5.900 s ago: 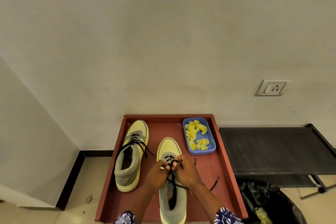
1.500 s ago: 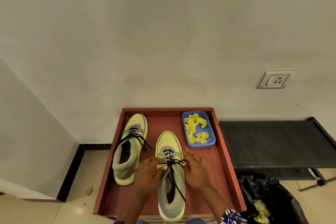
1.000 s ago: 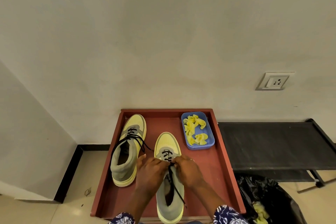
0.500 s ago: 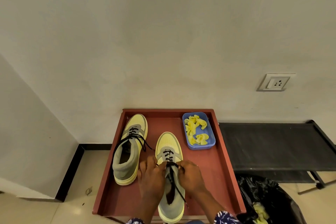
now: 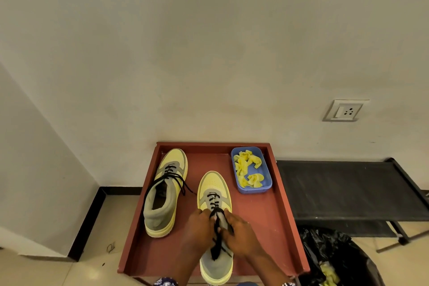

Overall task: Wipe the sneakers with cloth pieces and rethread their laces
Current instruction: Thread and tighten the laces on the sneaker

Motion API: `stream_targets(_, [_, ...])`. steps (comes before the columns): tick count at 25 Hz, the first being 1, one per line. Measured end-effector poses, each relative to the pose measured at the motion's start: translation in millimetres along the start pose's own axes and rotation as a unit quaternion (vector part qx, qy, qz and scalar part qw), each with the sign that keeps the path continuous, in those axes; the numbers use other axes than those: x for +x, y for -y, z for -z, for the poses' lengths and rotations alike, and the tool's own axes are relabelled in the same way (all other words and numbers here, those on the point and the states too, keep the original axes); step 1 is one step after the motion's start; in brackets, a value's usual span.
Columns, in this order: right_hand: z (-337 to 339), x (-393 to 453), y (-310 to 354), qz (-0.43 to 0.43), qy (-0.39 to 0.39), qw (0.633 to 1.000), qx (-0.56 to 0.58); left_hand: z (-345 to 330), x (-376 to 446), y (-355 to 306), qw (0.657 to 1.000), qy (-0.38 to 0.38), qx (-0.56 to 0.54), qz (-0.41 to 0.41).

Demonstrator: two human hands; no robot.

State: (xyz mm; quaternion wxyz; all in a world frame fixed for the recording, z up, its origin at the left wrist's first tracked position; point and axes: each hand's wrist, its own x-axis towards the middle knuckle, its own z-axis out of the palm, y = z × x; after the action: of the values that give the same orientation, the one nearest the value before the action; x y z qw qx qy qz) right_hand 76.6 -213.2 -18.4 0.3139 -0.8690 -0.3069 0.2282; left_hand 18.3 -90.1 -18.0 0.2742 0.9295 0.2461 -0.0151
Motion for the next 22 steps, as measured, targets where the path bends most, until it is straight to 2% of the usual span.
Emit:
stream_targets(5, [1,2,1,-0.008,0.028,0.999,-0.024,14,-1,21,0.995,0.048,0.077,-0.041])
stream_targets(8, [-2,2,0,-0.019,0.036,0.999,-0.036,18,-9,31,0.994,0.036,0.1,-0.027])
stream_targets(11, [-4,3,2,-0.018,0.042,0.998,-0.047,11,-12,36,0.999,0.006,-0.037,0.018])
stream_targets(14, [-10,3,3,-0.034,0.041,0.997,-0.051,9,-15,28,0.987,-0.046,-0.145,0.055])
stream_targets(18, [-18,2,5,-0.065,0.042,0.995,-0.063,7,-15,19,0.99,-0.039,-0.126,0.047])
stream_targets(22, [-19,3,5,-0.09,0.058,0.991,-0.078,2,-13,15,0.988,-0.034,-0.113,0.097])
